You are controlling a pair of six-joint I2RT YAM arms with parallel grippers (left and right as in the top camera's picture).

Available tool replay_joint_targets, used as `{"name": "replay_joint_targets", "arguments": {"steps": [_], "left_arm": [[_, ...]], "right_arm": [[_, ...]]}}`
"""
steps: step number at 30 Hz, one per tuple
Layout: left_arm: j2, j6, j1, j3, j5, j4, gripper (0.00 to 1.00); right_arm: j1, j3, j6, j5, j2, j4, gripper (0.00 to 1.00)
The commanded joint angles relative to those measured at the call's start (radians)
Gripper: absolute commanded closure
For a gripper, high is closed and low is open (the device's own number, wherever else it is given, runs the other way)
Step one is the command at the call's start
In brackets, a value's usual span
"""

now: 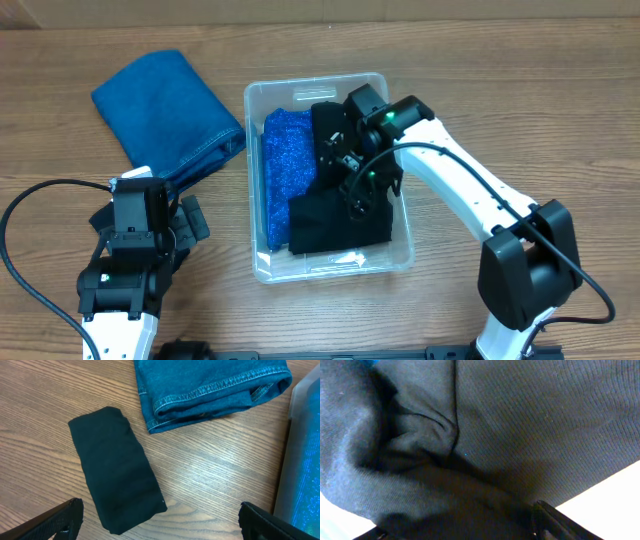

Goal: Pack container
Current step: 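Place the second black cloth on top of the first, press down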

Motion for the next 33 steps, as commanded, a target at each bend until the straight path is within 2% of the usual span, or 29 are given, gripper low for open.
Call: {"name": "replay_joint_targets", "arguments": {"steps": [1, 3, 6, 10, 12, 13, 14, 16, 21, 26, 29, 33], "left_arm": [[-0.001, -0.01, 0.005, 0.016, 0.011, 0.001, 0.0], [-0.001, -0.01, 0.005, 0.016, 0.011, 0.001, 0.0], [-0.001, -0.01, 0.005, 0.016, 0.011, 0.001, 0.0], [-0.001, -0.01, 0.005, 0.016, 0.011, 0.001, 0.0], [-0.001, -0.01, 0.005, 0.016, 0.011, 0.001, 0.0], [-0.001, -0.01, 0.005, 0.016, 0.011, 0.001, 0.0], [-0.001, -0.01, 0.005, 0.016, 0.011, 0.001, 0.0], [-0.001, -0.01, 0.005, 0.016, 0.011, 0.001, 0.0], [-0.001, -0.01, 0.005, 0.016, 0.011, 0.002, 0.0], [-0.001, -0.01, 0.005, 0.016, 0.011, 0.002, 0.0], [-0.001, -0.01, 0.005, 0.016, 0.011, 0.0, 0.0], [-0.001, -0.01, 0.005, 0.016, 0.011, -0.011, 0.0]], "right_arm": [[0.047, 0.026, 0.057, 0.081, -0.043, 0.015, 0.22], [0.082, 0.041, 0.089, 0.172, -0.08, 0.023, 0.21], [0.104, 0.053, 0.212, 0.338, -0.151, 0.076, 0.19], [0.103, 0.053, 0.264, 0.327, -0.217, 0.073, 0.19], [0.103, 0.052, 0.255, 0.251, -0.218, 0.03, 0.27], [0.103, 0.05, 0.242, 0.19, -0.217, 0.002, 0.43], [0.103, 0.042, 0.229, 0.136, -0.215, -0.024, 0.68], [0.103, 0.016, 0.23, 0.082, -0.215, -0.053, 0.78], [0.103, -0.06, 0.225, 0.037, -0.21, -0.057, 0.78], [0.103, -0.185, 0.227, 0.019, -0.187, 0.16, 0.76], [0.103, -0.291, 0.231, 0.024, -0.155, 0.402, 0.65], [0.103, -0.306, 0.233, 0.051, -0.056, 0.389, 0.62]]}}
